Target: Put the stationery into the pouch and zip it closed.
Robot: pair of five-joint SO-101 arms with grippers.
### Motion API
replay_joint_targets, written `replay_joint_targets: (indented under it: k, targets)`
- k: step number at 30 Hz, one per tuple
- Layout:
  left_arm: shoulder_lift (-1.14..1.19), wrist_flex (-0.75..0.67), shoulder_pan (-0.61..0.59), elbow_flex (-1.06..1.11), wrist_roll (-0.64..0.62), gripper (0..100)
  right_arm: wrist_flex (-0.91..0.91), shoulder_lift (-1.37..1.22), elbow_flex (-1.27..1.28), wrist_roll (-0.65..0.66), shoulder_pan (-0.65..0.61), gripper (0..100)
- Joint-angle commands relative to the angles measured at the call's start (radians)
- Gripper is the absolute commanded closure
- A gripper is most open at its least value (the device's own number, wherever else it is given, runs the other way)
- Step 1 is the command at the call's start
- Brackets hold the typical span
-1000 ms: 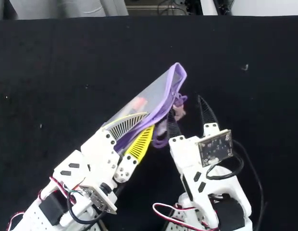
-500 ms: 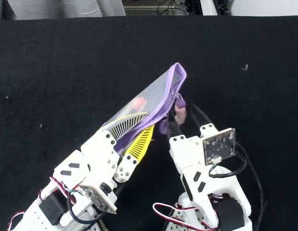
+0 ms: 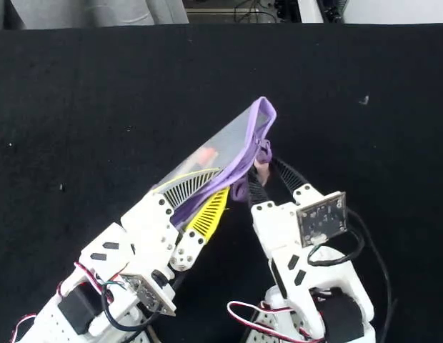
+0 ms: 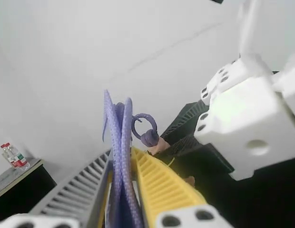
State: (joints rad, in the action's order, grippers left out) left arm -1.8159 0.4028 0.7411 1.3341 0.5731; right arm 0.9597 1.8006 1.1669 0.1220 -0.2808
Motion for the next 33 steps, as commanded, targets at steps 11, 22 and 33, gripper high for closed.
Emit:
replay_joint_targets:
  k: [11,22,33]
  targets:
    - [-0.011,-0.003,0.004,-0.104,0.017,97,-0.12,0.079,-0.12,0.141,0.127,98.8]
    - [-0.011,-0.003,0.004,-0.104,0.014,97,-0.252,0.004,-0.044,0.203,0.229,98.8]
    - [-0.011,-0.003,0.004,-0.105,0.012,97,-0.548,-0.401,-0.047,0.195,0.368,98.8]
